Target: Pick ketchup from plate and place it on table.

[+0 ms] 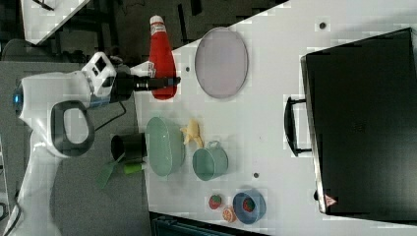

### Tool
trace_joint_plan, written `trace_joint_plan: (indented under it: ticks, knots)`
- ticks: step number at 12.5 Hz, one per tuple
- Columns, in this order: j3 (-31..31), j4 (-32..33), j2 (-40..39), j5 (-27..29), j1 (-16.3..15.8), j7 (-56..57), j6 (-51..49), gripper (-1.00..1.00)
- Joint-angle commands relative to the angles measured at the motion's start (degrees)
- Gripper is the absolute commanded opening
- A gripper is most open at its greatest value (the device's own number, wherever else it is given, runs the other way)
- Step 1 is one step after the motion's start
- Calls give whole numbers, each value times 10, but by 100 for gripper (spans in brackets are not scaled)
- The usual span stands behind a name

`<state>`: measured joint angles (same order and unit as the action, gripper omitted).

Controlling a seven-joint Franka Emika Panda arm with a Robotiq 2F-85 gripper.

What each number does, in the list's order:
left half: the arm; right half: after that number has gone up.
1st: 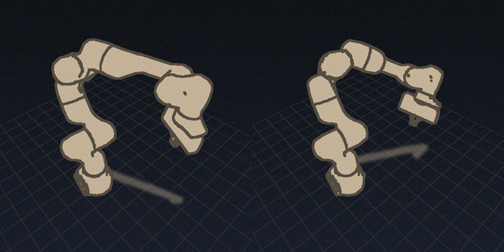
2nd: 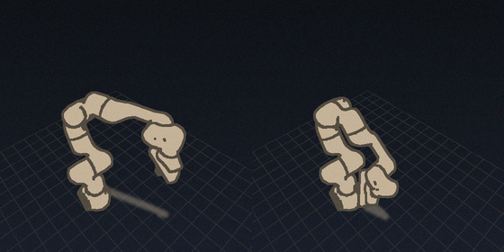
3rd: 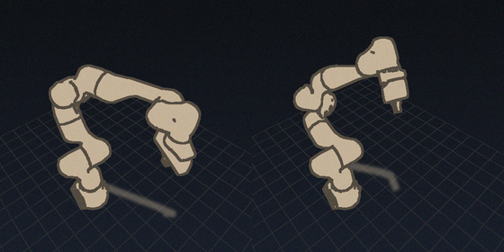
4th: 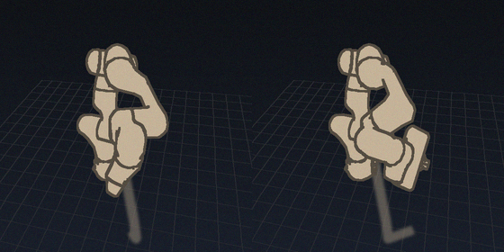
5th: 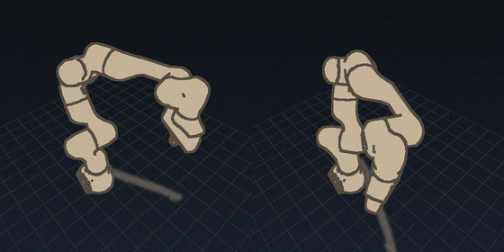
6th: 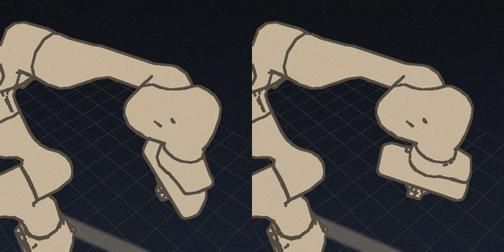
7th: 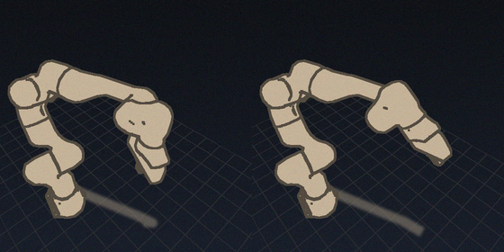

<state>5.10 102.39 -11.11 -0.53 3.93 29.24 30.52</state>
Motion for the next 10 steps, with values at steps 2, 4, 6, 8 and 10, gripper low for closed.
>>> trace_joint_plan:
  ticks: [2, 4, 6, 8, 10]
  knots:
    - [-16, 124, 68, 1, 16, -50, -19, 27]
    - [-25, 193, 102, 1, 18, -50, -8, 26]
    - [-30, 249, 112, 2, 19, -50, 24, 26]
    - [-31, 301, 102, 3, 19, -49, 97, 27]
    - [-31, 343, 76, 3, 19, -51, 184, 27]
